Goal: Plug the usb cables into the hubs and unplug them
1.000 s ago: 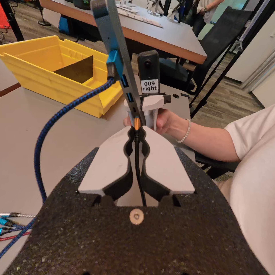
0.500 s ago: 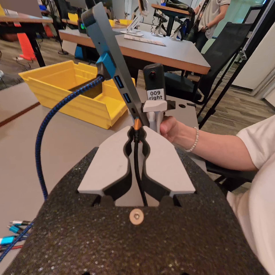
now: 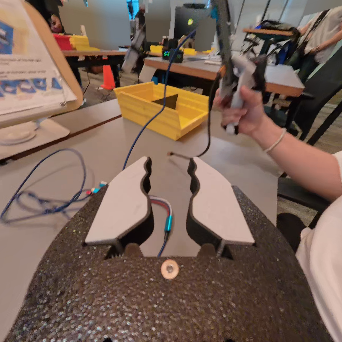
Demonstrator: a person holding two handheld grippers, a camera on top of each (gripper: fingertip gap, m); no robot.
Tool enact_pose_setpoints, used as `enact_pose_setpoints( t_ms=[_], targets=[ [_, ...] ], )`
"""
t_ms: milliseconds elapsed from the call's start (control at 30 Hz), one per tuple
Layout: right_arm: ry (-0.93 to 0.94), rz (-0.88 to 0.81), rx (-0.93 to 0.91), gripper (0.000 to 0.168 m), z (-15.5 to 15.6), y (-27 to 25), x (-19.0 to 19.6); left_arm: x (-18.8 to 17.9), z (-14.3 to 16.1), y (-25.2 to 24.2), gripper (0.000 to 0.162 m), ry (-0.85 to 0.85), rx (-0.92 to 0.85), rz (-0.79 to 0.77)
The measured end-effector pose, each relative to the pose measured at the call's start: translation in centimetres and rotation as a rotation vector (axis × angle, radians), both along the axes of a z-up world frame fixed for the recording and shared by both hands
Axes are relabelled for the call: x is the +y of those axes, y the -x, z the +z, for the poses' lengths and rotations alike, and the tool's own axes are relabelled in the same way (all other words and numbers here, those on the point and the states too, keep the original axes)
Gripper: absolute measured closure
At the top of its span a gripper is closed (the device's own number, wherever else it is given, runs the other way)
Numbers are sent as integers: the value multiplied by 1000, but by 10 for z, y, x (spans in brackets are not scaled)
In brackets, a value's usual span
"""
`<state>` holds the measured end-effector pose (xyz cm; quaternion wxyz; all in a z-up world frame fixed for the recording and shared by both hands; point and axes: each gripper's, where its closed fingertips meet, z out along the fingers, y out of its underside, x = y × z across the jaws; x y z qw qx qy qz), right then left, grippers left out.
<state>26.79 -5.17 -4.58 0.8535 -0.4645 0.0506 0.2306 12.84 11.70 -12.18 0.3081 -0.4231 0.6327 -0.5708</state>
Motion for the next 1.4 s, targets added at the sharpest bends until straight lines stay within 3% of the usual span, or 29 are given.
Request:
enact_pose_setpoints(
  t_ms=[133,367,600,767,1067,1300,1400],
  targets=[
    [0,-95,-87,157,31,2,-13,28,-17,23,125,-25,44,68],
    [15,-158,-242,158,113,-2,-29,60,-28,43,128,11,8,154],
    [163,-291,-399,158,140,-39,-26,75,-58,50,128,38,-15,199],
    [386,-468,-554,159,112,-97,-37,85,-72,57,130,40,-29,219],
    [727,-523,-497,159,10,-168,-37,95,-63,61,132,129,-75,229],
    [975,-420,-526,159,-13,-198,-17,92,-66,59,132,117,-51,225],
    [974,-385,-557,159,-19,-207,0,90,-69,58,132,109,-33,220]
  ],
)
